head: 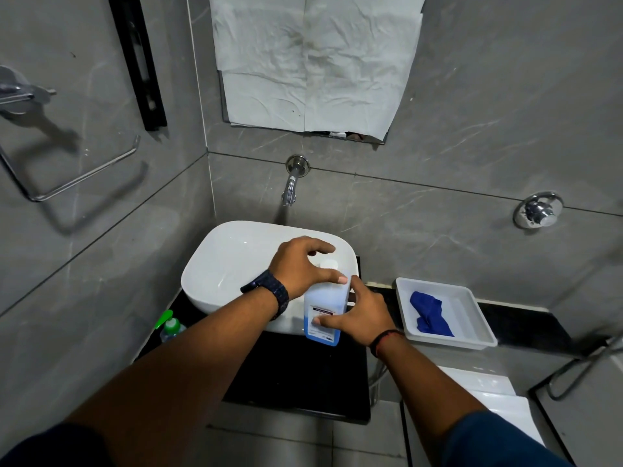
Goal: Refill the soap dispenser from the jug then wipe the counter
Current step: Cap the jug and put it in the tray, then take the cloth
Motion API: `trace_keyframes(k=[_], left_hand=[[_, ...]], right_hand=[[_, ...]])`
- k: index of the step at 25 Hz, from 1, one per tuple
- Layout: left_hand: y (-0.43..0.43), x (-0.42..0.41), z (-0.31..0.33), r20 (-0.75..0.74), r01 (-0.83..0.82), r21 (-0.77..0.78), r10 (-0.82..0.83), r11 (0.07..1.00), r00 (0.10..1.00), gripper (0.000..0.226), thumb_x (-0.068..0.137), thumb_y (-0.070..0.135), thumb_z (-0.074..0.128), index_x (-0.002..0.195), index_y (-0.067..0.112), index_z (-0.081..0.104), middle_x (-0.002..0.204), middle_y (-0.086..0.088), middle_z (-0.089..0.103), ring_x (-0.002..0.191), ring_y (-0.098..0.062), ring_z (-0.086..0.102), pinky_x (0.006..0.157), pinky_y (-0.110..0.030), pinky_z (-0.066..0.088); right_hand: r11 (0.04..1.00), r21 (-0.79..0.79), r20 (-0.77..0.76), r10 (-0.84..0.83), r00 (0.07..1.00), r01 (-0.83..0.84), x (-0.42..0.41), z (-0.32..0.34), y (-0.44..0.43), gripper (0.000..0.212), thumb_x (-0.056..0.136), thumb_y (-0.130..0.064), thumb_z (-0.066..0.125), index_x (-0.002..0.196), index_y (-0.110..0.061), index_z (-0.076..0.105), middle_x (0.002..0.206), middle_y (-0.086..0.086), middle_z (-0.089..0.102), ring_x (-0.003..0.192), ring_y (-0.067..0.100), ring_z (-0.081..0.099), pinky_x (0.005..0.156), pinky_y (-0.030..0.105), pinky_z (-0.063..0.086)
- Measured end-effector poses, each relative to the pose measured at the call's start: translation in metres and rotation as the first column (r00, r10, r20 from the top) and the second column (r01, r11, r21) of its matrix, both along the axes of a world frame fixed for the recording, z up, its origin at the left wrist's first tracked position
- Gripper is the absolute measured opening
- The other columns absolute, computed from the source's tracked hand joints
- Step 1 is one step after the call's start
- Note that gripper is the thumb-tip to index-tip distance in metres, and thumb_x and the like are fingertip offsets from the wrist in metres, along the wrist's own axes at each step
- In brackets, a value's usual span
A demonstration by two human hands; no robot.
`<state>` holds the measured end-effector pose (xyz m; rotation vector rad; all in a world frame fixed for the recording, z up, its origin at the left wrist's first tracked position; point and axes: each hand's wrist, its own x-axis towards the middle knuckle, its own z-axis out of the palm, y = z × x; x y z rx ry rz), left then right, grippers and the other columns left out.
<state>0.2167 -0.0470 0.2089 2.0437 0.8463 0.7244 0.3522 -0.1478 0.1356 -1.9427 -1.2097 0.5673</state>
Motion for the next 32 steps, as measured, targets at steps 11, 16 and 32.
trace_keyframes(k=[11,16,32], left_hand=[[-0.003,-0.003,0.006,-0.079,-0.018,0.127,0.028,0.992,0.996,0.033,0.064,0.044,0.08,0.091,0.025,0.074,0.093,0.008,0.071,0.078,-0.008,0.061,0.073,-0.024,0.05],[-0.01,-0.004,0.01,-0.147,-0.129,0.295,0.179,0.947,0.973,0.045,0.064,0.06,0.072,0.095,0.028,0.069,0.094,0.009,0.067,0.088,-0.014,0.057,0.076,-0.03,0.049],[-0.015,0.009,0.013,-0.34,-0.051,0.338,0.172,0.94,0.924,0.036,0.073,0.056,0.068,0.097,0.029,0.068,0.11,0.005,0.062,0.108,-0.022,0.051,0.085,-0.039,0.036]], right_hand=[[1.0,0.015,-0.012,-0.021,1.0,0.021,-0.007,0.0,0.008,0.096,0.038,-0.063,0.086,0.121,-0.037,0.045,0.106,-0.01,0.064,0.096,0.01,0.063,0.083,0.035,0.058],[1.0,0.012,0.007,-0.016,1.0,0.015,-0.005,0.001,0.007,0.089,0.037,-0.064,0.085,0.113,-0.041,0.044,0.105,-0.01,0.064,0.095,0.009,0.063,0.083,0.034,0.058],[0.998,0.004,0.018,-0.061,0.998,0.061,0.004,-0.001,-0.002,0.099,0.038,-0.067,0.083,0.123,-0.034,0.045,0.112,-0.008,0.064,0.094,0.013,0.064,0.08,0.036,0.059]])
